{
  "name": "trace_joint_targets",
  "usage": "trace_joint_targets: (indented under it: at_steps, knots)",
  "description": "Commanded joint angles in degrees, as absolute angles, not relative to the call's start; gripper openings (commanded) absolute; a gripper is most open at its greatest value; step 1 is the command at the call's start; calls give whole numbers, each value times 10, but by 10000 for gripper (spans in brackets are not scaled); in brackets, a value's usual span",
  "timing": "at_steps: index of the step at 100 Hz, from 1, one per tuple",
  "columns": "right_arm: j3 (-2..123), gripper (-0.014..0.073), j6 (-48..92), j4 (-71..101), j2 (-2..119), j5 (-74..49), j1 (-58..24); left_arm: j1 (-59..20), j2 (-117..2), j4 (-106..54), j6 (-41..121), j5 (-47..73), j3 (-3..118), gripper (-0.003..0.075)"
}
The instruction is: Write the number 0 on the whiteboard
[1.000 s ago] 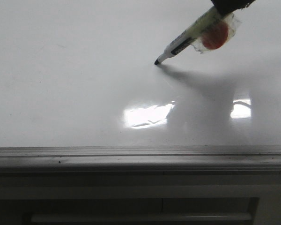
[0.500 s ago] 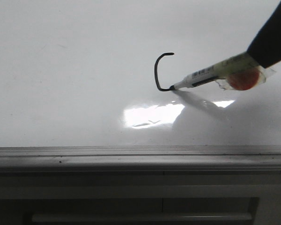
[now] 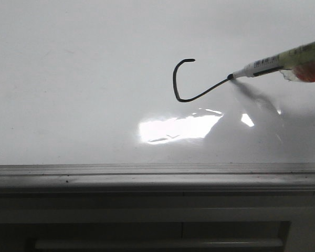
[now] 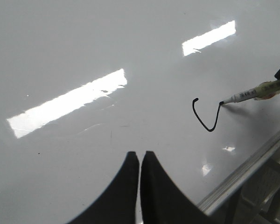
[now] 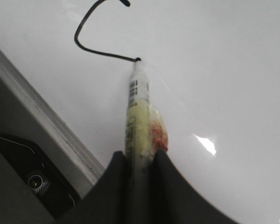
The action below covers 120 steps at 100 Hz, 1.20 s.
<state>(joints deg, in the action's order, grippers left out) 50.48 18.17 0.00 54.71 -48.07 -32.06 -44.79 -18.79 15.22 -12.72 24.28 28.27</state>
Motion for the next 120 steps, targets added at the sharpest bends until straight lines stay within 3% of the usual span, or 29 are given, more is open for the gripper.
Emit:
trace_joint_targets:
  at_steps: [1, 31, 73, 108, 113, 120]
  knots:
    - [523, -46, 170, -23, 543, -422, -317, -451, -192, 157, -133, 200, 299, -20]
    - [564, -47, 169, -7, 593, -428, -318, -451, -192, 157, -133, 200, 299, -20]
    - [581, -47, 169, -4, 633, -427, -397, -451, -192, 157, -133, 200, 299, -20]
    - [673, -47, 169, -4, 531, -346, -469, -453, -194, 128, -130, 198, 300, -17]
    - [673, -47, 169, -4, 527, -347, -482, -453, -196, 118, -109, 214, 307, 1]
    - [673, -47, 169, -4, 531, -380, -499, -460, -206, 82, -23, 256, 333, 84]
